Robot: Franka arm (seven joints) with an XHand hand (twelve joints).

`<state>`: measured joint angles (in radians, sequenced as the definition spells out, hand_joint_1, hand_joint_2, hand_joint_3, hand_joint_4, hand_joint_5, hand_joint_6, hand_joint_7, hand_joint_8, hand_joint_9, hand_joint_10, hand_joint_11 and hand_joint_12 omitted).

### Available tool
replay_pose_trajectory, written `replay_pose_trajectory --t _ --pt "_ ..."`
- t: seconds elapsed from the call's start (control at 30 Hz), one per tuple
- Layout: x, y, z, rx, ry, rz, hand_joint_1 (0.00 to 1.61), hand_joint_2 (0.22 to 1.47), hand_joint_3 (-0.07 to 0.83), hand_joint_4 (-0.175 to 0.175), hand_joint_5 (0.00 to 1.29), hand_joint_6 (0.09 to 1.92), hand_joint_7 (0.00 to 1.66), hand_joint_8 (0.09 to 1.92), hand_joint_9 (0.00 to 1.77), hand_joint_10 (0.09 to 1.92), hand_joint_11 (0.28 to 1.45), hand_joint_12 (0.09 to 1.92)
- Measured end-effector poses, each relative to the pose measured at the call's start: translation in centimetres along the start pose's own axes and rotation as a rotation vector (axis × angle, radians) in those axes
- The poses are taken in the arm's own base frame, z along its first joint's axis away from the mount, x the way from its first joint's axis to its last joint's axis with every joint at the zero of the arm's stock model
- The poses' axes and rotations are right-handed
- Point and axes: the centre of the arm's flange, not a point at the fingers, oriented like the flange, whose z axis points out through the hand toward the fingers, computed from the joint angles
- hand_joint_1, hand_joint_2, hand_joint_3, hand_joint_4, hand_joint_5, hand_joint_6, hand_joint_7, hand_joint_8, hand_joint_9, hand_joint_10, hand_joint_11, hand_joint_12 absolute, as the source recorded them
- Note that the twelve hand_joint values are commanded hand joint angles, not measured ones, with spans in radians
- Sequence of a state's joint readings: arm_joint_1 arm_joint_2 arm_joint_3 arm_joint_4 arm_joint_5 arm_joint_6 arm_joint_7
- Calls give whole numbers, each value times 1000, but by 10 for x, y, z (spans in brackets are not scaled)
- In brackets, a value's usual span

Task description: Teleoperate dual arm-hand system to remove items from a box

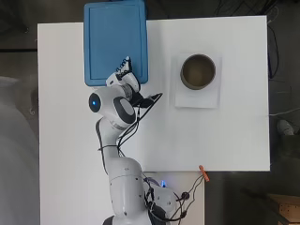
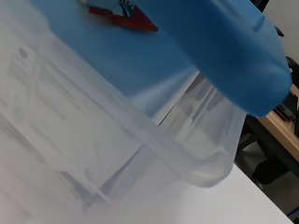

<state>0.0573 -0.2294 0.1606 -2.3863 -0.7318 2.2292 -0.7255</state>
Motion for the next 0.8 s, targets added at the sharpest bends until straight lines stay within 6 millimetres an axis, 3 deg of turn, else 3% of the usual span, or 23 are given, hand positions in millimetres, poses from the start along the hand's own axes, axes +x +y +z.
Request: replay_pose_trajectory --t 0.3,0.47,0.57,0.63,0.7,0.8 --pt "-7 9 -31 -44 1 46 363 1187 3 26 697 87 731 87 656 87 540 87" --pt "-10 18 -37 46 39 69 128 1042 -13 27 490 87 551 87 543 87 521 87" --pt "-8 46 -31 95 -5 134 134 1025 -4 38 462 87 579 87 566 87 521 87" --pt "-4 59 -17 120 -18 145 149 1020 -4 47 460 87 586 87 574 87 507 87" --pt "-3 67 -4 142 -30 151 160 1021 -3 56 470 87 585 87 576 87 511 87" --pt "-13 68 -5 171 -36 169 180 1024 -1 64 487 87 564 87 564 87 516 87"
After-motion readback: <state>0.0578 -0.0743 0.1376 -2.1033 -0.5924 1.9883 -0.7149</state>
